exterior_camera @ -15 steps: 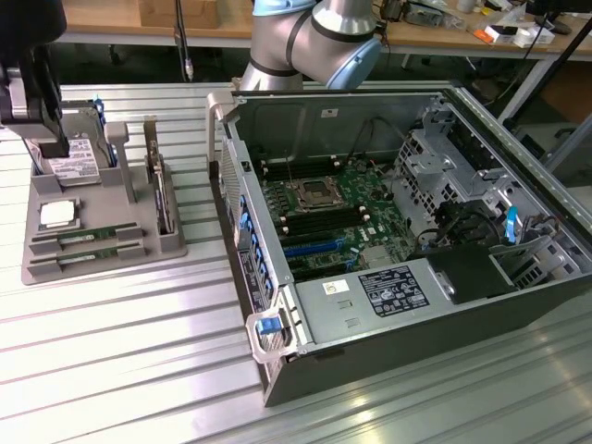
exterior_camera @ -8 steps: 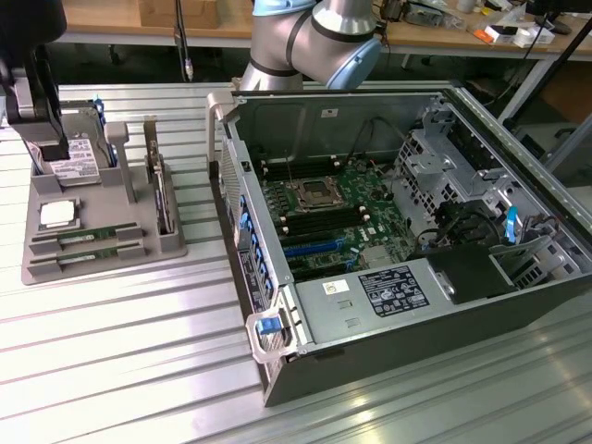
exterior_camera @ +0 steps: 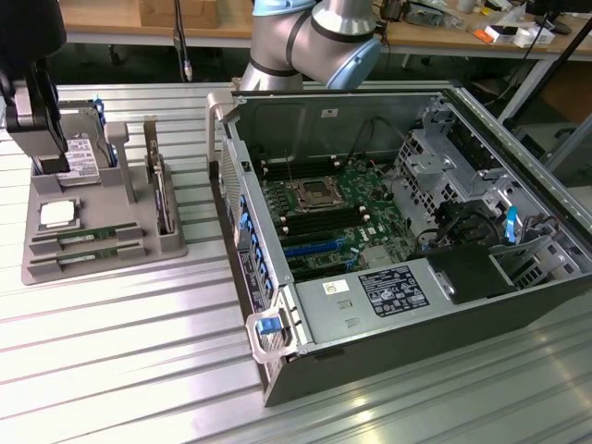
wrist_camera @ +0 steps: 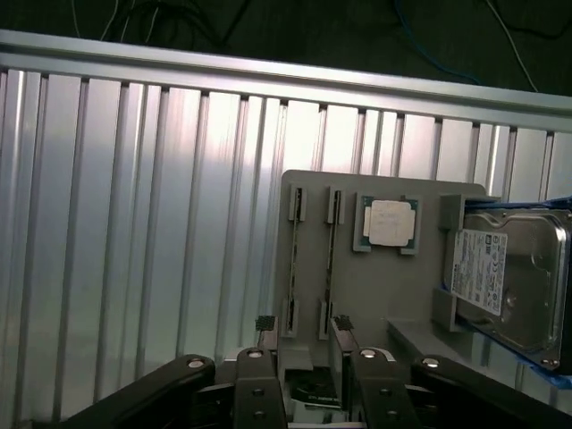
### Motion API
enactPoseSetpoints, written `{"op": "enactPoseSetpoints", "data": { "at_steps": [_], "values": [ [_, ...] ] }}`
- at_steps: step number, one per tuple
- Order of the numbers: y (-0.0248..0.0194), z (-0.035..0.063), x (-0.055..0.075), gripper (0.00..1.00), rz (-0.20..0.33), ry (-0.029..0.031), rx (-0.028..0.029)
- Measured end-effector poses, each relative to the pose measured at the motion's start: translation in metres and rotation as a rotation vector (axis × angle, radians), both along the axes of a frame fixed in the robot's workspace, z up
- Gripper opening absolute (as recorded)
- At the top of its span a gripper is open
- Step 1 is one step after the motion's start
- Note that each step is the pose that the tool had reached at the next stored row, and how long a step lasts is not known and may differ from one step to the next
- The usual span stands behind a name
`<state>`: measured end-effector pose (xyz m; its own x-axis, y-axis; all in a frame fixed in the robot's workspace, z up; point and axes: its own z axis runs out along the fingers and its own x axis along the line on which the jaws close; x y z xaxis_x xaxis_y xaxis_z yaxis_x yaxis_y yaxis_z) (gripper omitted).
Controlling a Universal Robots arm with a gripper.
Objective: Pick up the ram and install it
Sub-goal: 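Pick up the ram and move it above insertion slot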
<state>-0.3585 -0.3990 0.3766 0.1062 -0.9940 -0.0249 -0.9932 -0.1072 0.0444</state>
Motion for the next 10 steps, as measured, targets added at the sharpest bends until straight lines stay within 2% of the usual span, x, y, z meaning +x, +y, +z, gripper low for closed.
{"op": "enactPoseSetpoints", "data": {
  "at_steps": [5,7,10],
  "values": [
    [0.0,-0.0187,-0.006,0.36,0.0,0.0,0.0],
    [0.0,-0.0291,-0.009,0.36,0.001,0.0001,0.0],
    [0.0,-0.036,-0.011,0.36,0.001,0.0,0.0]
  ]
}}
